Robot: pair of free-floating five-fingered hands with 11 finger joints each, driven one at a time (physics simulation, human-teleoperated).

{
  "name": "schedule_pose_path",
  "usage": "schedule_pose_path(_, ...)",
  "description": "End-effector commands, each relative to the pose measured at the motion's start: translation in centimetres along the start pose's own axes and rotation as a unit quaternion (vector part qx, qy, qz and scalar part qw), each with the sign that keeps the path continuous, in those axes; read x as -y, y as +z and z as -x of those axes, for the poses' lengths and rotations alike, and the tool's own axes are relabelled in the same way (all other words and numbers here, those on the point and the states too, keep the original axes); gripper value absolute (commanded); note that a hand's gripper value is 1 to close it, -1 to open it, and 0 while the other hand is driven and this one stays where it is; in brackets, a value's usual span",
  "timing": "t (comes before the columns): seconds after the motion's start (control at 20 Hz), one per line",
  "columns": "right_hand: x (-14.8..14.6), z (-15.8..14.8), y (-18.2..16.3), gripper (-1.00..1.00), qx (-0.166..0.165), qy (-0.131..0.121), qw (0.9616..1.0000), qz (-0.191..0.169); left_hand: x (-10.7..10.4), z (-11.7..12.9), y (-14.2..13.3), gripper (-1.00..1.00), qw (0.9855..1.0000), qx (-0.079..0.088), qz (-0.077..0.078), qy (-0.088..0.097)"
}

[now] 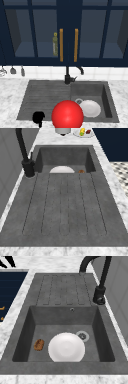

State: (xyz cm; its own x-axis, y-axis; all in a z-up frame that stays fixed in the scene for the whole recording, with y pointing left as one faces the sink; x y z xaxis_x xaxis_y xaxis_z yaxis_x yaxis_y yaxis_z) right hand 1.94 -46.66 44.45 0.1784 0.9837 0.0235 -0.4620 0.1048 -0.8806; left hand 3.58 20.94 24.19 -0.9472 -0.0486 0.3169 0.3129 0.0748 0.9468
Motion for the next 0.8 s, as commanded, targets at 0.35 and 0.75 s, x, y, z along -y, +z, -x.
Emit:
schedule_pose_path(0.35, -0.1, 4.3, -2.1, -1.0, -0.042, -0.015, 0.999, -0.001, 0.0, 0.0, 0.0, 0.0, 1.0, 0.0, 0.0, 0.0)
schedule_pose_path(0.75, -1.0, 4.8, -7.0, -1.0, -0.082, -0.033, 0.9961, -0.006, 0.0, 0.0, 0.0, 0.0, 1.0, 0.0, 0.0, 0.0)
